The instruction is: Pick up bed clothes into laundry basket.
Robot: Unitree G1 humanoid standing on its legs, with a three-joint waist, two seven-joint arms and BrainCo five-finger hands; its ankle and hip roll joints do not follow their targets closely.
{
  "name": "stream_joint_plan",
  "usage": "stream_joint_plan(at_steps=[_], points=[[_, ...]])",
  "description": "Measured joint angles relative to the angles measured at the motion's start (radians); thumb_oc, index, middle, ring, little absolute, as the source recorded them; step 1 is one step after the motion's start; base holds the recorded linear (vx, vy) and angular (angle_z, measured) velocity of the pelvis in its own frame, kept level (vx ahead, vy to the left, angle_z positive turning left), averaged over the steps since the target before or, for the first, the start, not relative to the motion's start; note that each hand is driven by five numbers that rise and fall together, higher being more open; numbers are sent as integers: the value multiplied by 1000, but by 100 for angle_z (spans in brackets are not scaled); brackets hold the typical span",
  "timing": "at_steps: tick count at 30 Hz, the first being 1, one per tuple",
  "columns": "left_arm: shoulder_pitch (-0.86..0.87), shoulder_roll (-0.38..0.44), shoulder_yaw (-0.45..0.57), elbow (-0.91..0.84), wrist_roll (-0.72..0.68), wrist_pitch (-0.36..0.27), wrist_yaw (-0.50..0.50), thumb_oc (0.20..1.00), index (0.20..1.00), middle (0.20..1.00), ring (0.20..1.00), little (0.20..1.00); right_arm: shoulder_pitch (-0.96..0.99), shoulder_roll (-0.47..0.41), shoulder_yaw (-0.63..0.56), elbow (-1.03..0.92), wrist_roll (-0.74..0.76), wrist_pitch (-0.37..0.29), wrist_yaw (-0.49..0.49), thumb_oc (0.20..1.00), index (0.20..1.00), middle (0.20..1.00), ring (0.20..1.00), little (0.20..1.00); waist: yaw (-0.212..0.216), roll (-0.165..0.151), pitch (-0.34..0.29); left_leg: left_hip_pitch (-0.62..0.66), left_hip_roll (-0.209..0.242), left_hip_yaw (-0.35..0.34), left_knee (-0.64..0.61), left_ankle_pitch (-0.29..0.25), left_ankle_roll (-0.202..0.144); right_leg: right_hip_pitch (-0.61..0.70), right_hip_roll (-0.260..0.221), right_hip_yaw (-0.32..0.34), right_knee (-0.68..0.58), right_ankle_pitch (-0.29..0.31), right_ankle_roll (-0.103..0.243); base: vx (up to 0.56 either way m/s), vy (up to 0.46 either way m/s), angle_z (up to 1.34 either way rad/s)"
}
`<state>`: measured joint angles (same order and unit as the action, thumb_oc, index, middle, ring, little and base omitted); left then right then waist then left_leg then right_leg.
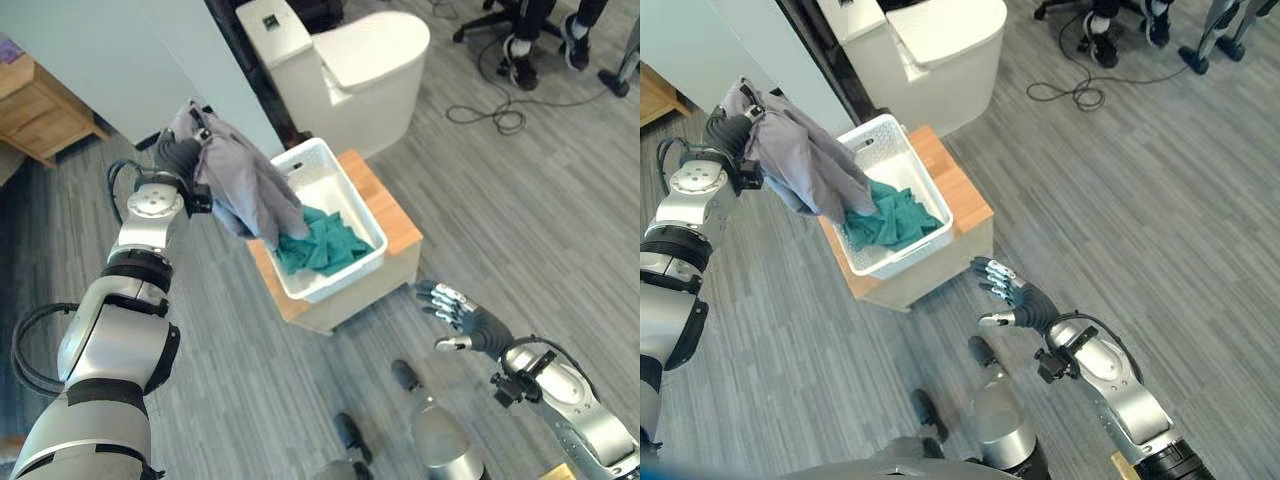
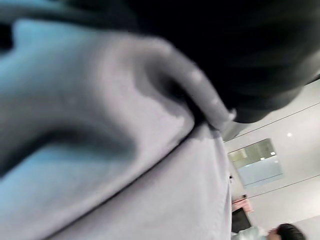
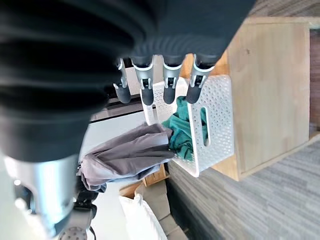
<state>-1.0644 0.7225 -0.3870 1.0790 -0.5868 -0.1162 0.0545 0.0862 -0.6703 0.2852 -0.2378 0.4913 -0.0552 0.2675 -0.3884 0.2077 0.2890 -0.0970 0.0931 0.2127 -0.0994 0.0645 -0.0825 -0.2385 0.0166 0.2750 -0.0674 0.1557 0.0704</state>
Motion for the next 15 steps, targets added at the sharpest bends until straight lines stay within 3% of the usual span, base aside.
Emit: stream_joint_plan(at_steps=[3,15], points=[[-4,0,0,-3,0,0,0,200,200,200,200,200,-22,0,0,0,-1,0,-8,1000,1000,1000,1000,1000,0,37,43,-4,1,4,0,0,0,-5,2,1,-1,-1,0,9,-19,-2],[-9,-2,5,70,61,20,-1,200,200,200,200,200,-25,-1,-3,2,-2,-8,-50,1000,1000,1000,1000,1000,-21,63,134,-45,-3,32,5,1,0,-66,9,29,13,-1,1,-5,0,-8]])
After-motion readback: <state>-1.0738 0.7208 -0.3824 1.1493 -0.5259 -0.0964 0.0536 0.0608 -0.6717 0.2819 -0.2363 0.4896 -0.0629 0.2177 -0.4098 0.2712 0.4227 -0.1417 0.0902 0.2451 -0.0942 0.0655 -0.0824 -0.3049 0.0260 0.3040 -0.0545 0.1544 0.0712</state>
